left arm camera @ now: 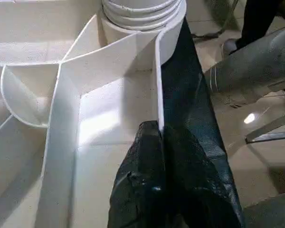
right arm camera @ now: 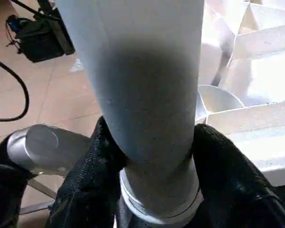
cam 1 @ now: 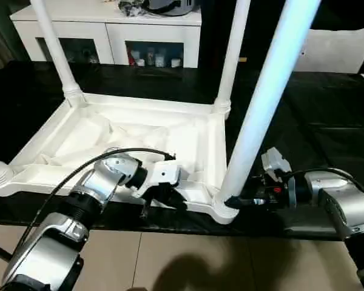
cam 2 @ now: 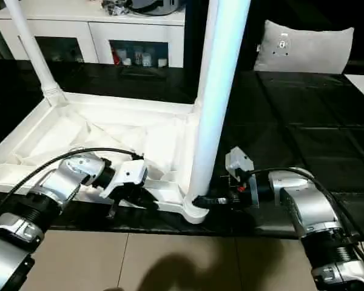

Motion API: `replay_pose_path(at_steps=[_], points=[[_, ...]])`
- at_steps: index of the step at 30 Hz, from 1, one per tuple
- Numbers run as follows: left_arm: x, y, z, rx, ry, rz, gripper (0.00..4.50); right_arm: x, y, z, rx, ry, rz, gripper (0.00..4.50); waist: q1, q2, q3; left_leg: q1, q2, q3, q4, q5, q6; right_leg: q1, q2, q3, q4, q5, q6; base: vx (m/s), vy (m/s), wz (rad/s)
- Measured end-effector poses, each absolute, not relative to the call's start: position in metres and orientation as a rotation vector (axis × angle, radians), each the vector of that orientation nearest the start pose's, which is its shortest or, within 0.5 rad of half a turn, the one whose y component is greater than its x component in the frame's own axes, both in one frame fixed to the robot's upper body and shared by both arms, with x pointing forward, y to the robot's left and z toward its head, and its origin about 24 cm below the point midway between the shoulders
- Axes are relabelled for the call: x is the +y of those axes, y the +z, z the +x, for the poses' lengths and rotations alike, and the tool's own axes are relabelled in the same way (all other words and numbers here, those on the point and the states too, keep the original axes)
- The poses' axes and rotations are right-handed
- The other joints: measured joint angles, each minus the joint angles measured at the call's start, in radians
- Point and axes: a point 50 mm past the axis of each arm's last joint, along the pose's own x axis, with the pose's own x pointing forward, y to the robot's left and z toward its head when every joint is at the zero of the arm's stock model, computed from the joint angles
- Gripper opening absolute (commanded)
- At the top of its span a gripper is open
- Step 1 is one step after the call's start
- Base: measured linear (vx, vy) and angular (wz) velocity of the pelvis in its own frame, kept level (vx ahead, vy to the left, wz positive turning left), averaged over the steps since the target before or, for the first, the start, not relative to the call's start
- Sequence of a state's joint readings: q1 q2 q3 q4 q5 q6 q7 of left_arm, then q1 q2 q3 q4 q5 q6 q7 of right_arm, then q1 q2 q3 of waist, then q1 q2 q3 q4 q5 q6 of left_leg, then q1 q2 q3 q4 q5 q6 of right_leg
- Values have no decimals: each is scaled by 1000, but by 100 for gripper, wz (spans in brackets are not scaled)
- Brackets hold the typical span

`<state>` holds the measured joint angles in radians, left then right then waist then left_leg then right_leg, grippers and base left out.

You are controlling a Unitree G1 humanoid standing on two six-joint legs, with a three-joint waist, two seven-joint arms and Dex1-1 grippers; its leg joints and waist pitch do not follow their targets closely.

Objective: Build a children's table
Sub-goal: Rotate leg to tighten

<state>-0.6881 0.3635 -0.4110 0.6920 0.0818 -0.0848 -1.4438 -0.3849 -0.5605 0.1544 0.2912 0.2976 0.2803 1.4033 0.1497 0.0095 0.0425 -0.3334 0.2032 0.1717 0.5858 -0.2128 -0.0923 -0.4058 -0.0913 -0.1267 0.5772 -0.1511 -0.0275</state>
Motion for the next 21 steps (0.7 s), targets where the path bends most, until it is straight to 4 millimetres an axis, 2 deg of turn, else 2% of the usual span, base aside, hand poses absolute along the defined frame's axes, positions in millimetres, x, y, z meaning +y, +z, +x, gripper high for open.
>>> replay_pose_path(at_steps=[6, 8, 12, 15, 21], points=[[113, 55, 310, 469, -1685, 543, 0, -187, 70, 274, 409, 1413, -61, 191, 1, 0, 0, 0, 0, 0, 0, 0, 0, 0, 0, 0, 0, 0, 0, 0, 0, 0], [114, 54, 309, 480, -1664, 489, 0, -185, 68, 271, 404, 1382, -9, 191, 2, 0, 0, 0, 0, 0, 0, 0, 0, 0, 0, 0, 0, 0, 0, 0, 0, 0], [113, 52, 313, 489, -1575, 459, 0, -182, 66, 276, 398, 1256, 53, 191, -8, 1, -1, 3, 0, 0, 2, 1, -1, 2, 0, 0, 1, 1, -1, 0, 0, 0], [108, 50, 319, 493, -1485, 463, 0, -179, 63, 285, 399, 1121, 47, 191, -30, 1, -1, 3, 0, 0, 3, 1, -2, 2, 0, 0, 0, 1, -1, 0, 0, 0], [87, 48, 333, 512, -1211, 392, 0, -162, 62, 319, 404, 742, 96, 191, -83, -2, -2, 3, 0, -1, 9, 1, -2, 3, 0, -3, -2, 1, 0, 0, 0, 0]])
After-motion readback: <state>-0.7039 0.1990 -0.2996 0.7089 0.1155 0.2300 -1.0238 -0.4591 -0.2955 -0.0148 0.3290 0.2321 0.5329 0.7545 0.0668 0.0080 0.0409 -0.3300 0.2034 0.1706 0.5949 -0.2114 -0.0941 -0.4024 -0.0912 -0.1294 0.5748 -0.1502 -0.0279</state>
